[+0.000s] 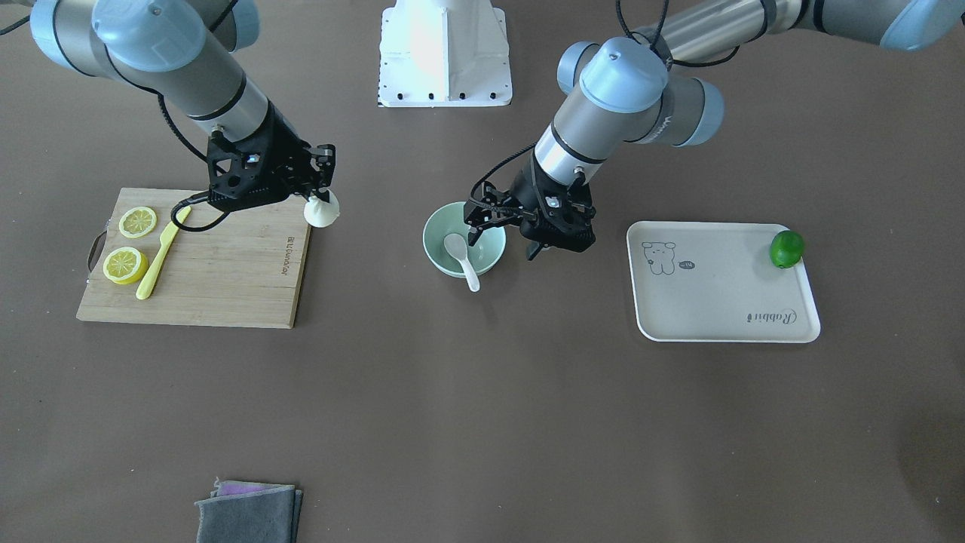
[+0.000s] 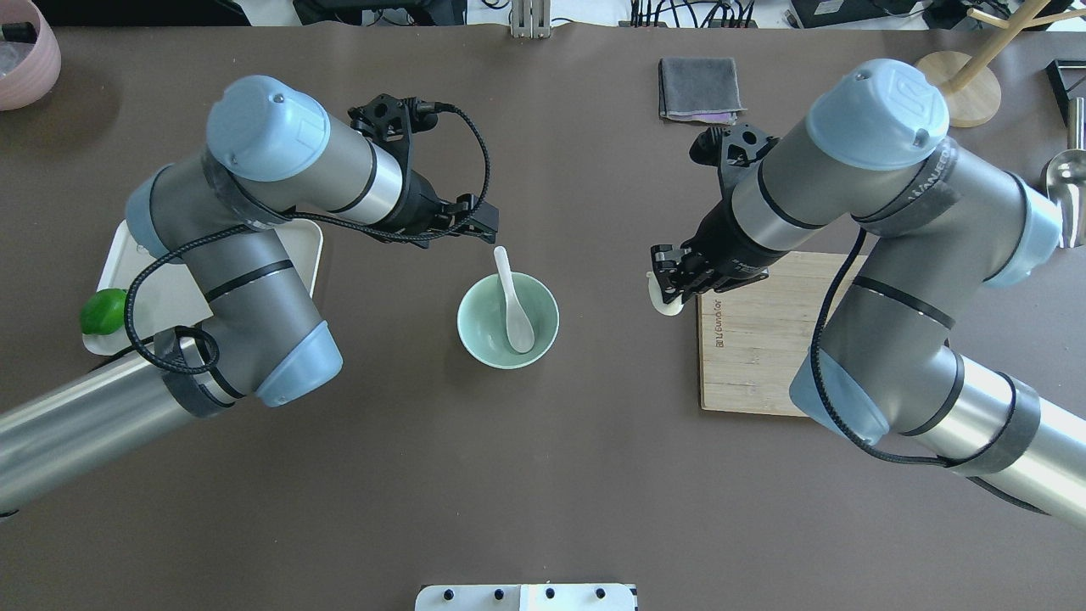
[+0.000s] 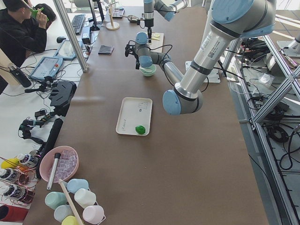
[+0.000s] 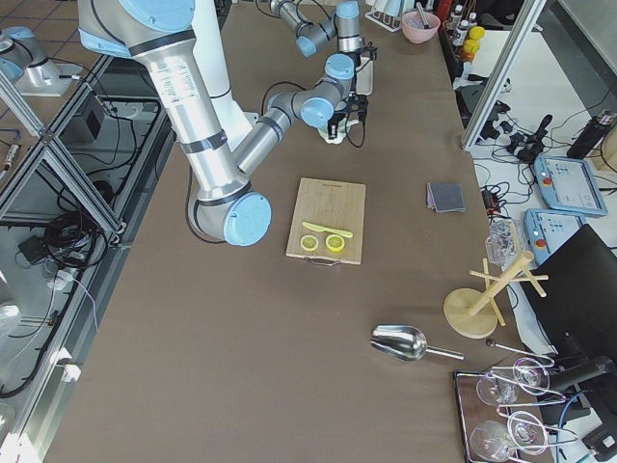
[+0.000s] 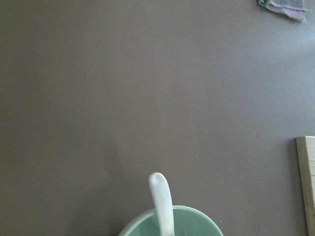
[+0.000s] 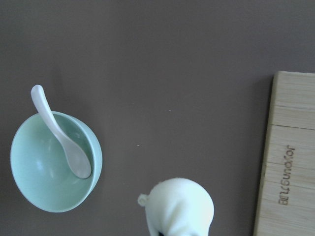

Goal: Put spoon and bun in bowl

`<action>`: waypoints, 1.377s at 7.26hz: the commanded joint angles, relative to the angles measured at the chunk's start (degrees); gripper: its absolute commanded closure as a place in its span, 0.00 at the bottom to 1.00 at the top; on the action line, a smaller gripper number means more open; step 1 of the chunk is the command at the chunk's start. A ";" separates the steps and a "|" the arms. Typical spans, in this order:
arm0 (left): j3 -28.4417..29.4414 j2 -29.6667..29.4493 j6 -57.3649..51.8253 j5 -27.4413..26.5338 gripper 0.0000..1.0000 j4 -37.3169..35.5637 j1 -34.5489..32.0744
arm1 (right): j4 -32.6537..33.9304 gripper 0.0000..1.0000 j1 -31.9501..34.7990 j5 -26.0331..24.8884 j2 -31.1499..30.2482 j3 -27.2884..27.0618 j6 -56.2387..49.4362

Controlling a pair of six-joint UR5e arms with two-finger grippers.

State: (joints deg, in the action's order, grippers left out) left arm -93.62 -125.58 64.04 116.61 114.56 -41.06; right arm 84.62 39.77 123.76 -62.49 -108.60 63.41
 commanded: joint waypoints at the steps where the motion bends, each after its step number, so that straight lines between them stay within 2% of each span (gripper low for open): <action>1: -5.07 7.24 -18.96 1.52 0.02 -4.16 -8.38 | -0.07 1.00 -4.51 -5.09 7.08 4.16 2.15; 3: -5.00 12.18 -30.51 2.39 0.02 -4.34 -14.38 | -0.68 1.00 -7.15 -8.61 13.41 9.69 5.13; 4: -5.00 13.50 -32.39 6.23 0.02 -4.17 -17.71 | -0.78 1.00 -9.07 -9.92 15.79 13.03 5.84; 5: -5.00 13.60 -32.84 9.22 0.02 -3.99 -19.83 | -0.86 1.00 -10.57 -11.85 15.90 14.02 6.02; 6: -4.74 13.52 -32.93 9.17 0.02 -4.08 -19.85 | -0.86 1.00 -11.54 -11.87 15.73 14.20 7.15; 7: -4.56 13.60 -33.02 9.34 0.02 -3.47 -19.77 | -0.95 0.26 -12.60 -12.22 15.99 15.34 9.51; 8: -4.47 13.69 -33.02 9.17 0.02 -3.46 -19.76 | -2.69 0.00 -13.30 -12.92 16.08 15.87 12.23; 10: -4.47 13.78 -33.02 8.90 0.02 -3.46 -19.76 | -3.24 0.00 -13.31 -13.01 16.52 15.18 13.93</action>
State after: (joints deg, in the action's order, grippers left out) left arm -98.12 -111.88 31.04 125.63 111.07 -60.80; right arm 81.74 26.56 110.92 -46.29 -93.04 76.26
